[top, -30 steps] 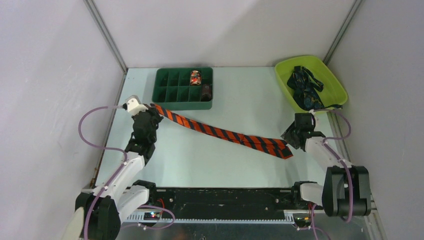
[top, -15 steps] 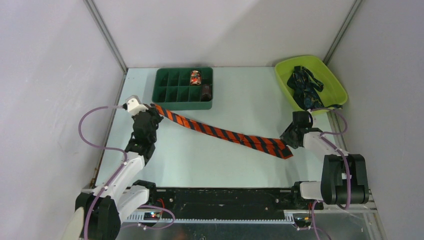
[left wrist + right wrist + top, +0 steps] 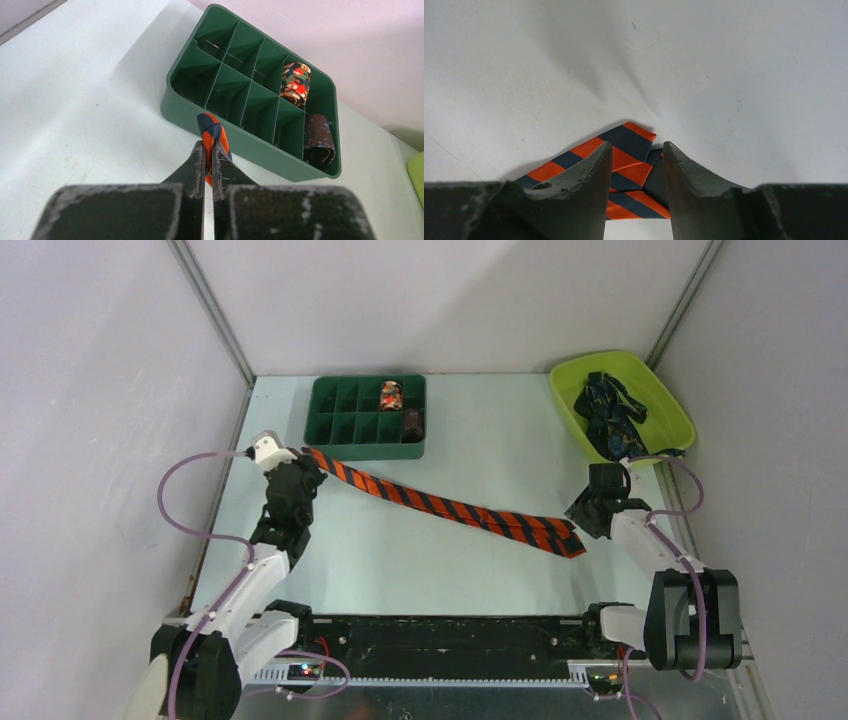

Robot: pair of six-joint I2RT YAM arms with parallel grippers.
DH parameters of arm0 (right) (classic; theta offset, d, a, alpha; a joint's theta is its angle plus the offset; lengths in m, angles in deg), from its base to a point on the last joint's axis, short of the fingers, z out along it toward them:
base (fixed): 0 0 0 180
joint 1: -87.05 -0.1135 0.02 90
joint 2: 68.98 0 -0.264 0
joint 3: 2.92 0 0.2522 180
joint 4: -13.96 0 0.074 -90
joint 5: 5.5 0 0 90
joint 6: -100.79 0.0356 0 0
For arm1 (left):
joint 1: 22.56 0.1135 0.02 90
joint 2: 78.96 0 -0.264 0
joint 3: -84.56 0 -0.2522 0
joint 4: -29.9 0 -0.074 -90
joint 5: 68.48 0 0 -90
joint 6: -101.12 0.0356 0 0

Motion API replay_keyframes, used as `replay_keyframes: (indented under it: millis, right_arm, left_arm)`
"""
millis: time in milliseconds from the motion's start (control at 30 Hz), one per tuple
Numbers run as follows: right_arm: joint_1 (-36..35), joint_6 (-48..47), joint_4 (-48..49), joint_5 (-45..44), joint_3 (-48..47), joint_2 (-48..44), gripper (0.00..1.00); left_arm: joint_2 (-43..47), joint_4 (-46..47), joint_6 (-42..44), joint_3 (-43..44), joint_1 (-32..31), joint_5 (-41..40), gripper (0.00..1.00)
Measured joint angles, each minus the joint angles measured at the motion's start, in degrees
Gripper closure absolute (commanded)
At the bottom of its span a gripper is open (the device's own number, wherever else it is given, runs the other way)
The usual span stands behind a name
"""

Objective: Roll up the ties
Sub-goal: Flatten out the tie at the center of the board.

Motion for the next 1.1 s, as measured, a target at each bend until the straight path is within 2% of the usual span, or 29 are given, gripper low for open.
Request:
replay_keyframes:
  millis: [467, 600, 733, 867, 1100]
  right_arm:
    - [0.0, 0.0, 1.4, 1.3, 0.0, 5.6, 0.59]
    - [0.0, 0.0, 2.0, 1.6, 0.0, 6.0, 0.69]
    - [0.0, 0.0, 2.5, 1.8, 0.0, 6.4, 0.87]
    - [0.0, -0.1, 3.1, 2.1, 0.0, 6.4, 1.0]
    - [0.0, -0.2, 3.1, 2.1, 0.4, 3.1, 1.0]
  left_arm:
    - [-0.1, 0.0, 0.0, 0.0, 0.0, 0.0, 1.0]
    - [-0.1, 0.0, -0.1, 0.0, 0.0, 0.0, 1.0]
    - [-0.1, 0.0, -0.1, 0.0, 0.0, 0.0, 1.0]
    - [-0.1, 0.0, 0.0, 0.0, 0.0, 0.0, 1.0]
    - [-0.1, 0.0, -0.1, 0.0, 0.0, 0.0, 1.0]
